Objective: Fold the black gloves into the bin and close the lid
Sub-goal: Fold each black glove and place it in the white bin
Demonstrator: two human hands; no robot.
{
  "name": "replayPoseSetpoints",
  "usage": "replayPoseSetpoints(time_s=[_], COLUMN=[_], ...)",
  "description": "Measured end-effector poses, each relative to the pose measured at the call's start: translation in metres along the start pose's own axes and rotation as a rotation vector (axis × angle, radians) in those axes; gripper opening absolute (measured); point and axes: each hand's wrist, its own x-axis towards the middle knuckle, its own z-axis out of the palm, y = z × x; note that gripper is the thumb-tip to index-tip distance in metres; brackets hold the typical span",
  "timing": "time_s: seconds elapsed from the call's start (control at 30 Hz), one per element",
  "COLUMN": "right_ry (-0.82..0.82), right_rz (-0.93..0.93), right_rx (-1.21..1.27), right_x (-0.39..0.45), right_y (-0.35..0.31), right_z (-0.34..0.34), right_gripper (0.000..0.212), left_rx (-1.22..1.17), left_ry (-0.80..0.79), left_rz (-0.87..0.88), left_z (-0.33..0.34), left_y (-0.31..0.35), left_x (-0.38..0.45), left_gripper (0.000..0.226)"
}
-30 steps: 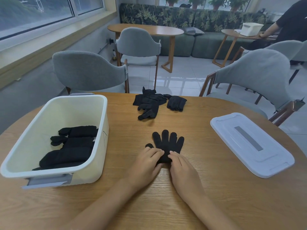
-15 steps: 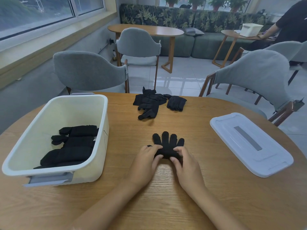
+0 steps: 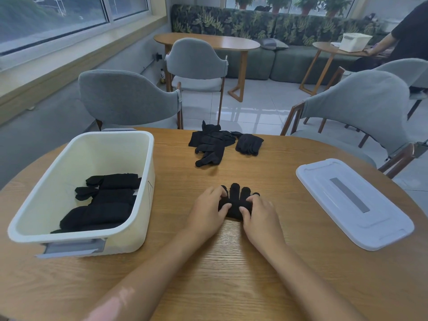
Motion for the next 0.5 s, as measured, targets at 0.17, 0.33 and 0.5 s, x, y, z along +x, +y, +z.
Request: replayPoseSetpoints(time_s=[0.17,0.33,0.5], right_ry=[0.186,0.107,0.076], right_rz=[-0.305,-0.533,-0.497], right_rx=[-0.144,-0.261,-0.344], right_x=[-0.007,-0.019,-0.020], right_y=[-0.001,0.005,0.010], right_z=[-0.004,0.000,0.007], right_gripper=[0.018,0.027,0.042], left_rx=[0.060,0.129,0.174], left_ry=[0.032,0.049,0.037], left_rz=[0.105,0.149,0.181], left_z=[0.002,0.004,0.001], left_y=[-0.001,-0.002,-0.004], left_x=[-0.002,-0.004,-0.008], left_gripper=[0.014,0.012,0.013])
